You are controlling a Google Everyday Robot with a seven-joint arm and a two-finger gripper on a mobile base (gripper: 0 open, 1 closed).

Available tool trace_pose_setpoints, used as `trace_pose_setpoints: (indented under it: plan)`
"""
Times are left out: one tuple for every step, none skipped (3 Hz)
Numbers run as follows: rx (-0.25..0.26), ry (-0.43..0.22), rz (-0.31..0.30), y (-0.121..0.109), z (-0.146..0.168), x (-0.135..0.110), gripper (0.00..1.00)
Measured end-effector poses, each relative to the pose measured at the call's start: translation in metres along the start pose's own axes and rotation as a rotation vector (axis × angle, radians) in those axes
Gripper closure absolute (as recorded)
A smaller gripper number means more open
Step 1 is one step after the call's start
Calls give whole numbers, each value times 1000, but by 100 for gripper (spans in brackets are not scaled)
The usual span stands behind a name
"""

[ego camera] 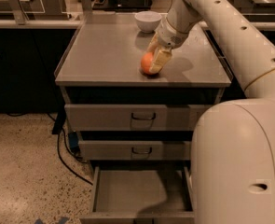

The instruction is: Place orange into bottom drawer

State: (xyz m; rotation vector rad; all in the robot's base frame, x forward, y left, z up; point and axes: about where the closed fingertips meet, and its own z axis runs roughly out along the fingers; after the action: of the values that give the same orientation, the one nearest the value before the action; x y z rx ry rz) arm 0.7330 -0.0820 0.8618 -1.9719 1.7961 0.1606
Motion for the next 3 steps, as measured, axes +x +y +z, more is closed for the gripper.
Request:
trace_pose_setpoints:
  plan:
    - [0,0,0,0,0,0,100]
    - [5,-97,-53,4,-15,-17,100]
    - [31,-250,-128,23,-48,-35,100]
